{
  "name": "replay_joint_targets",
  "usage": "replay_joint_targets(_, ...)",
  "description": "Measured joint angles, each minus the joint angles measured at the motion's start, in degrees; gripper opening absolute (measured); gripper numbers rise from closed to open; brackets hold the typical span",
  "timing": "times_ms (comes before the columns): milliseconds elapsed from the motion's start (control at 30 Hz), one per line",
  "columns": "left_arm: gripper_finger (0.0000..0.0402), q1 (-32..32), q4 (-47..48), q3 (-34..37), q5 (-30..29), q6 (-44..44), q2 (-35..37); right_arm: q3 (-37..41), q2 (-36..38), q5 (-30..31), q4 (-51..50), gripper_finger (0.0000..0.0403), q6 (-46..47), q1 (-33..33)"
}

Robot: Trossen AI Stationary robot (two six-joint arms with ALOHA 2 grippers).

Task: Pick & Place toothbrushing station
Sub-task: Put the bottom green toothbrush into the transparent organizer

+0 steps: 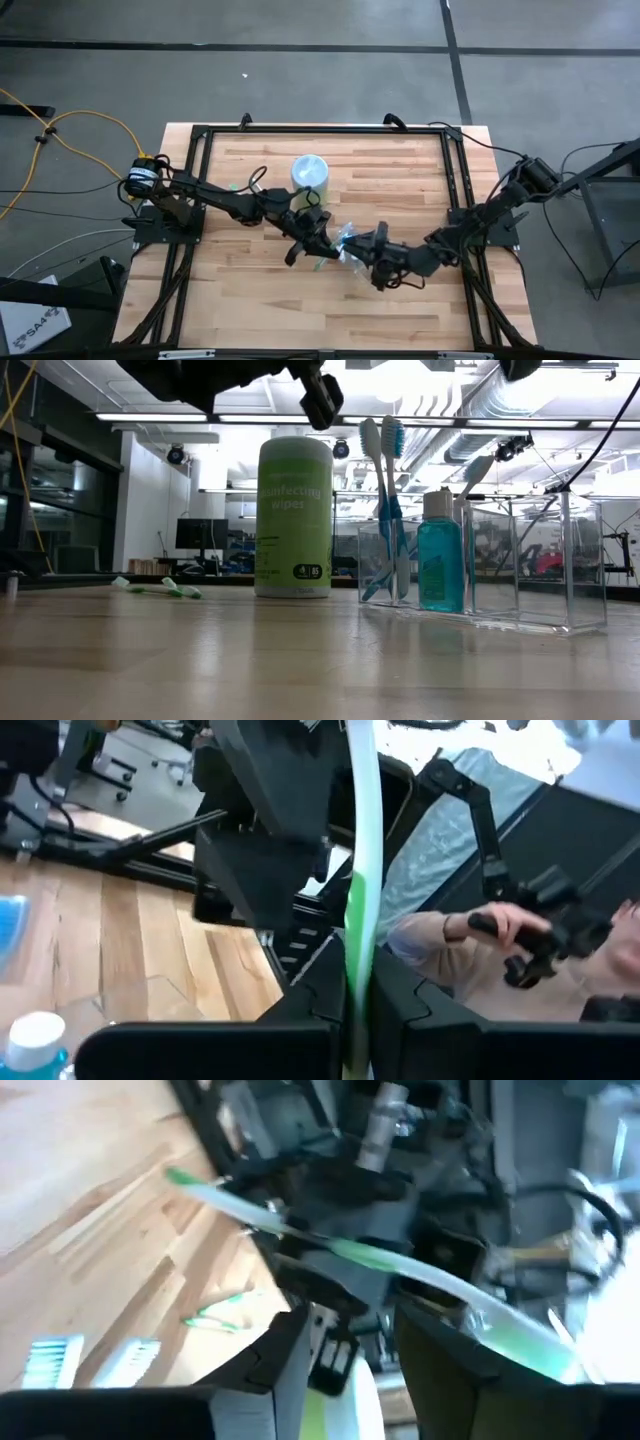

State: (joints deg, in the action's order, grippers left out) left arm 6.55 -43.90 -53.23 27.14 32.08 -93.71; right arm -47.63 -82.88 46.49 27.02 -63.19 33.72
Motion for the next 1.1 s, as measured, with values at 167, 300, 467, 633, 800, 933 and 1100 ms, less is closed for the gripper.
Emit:
replay_joint_targets(167, 0.0007, 0.00, 0.07, 0.00, -0.35, -6.53, 0.00, -0.01, 0.30, 9.59, 3.29, 0.0142, 7.86, 3.49)
replay_joint_targets(300, 0.0007, 0.62, 0.13, 0.00, -3.41, -14.28, 0.02, -0.05, 0.71, 12.88, 4.79, 0.0142, 19.36, 4.89)
replay_joint_targets(467, 0.0007, 3.28, 0.17, 0.00, -12.48, -25.84, 0.04, -0.05, 0.68, 12.10, 5.91, 0.0142, 32.58, 3.91)
replay_joint_targets(633, 0.0007, 6.39, 0.72, 0.01, -24.37, -31.96, 0.09, -0.05, 0.68, 7.99, 8.82, 0.0142, 40.92, 2.17)
replay_joint_targets(800, 0.0007, 8.92, 0.63, 0.04, -35.86, -35.51, 0.09, -0.05, 0.68, 3.33, 11.01, 0.0142, 45.00, 1.75)
replay_joint_targets(933, 0.0007, 9.99, -0.33, 0.07, -39.45, -36.77, 0.09, -0.05, 0.68, 2.29, 11.46, 0.0142, 47.25, 1.73)
replay_joint_targets(1100, 0.0007, 10.70, -3.63, 0.07, -39.75, -37.27, 0.11, -0.05, 0.68, 0.28, 11.33, 0.0142, 50.13, 0.55)
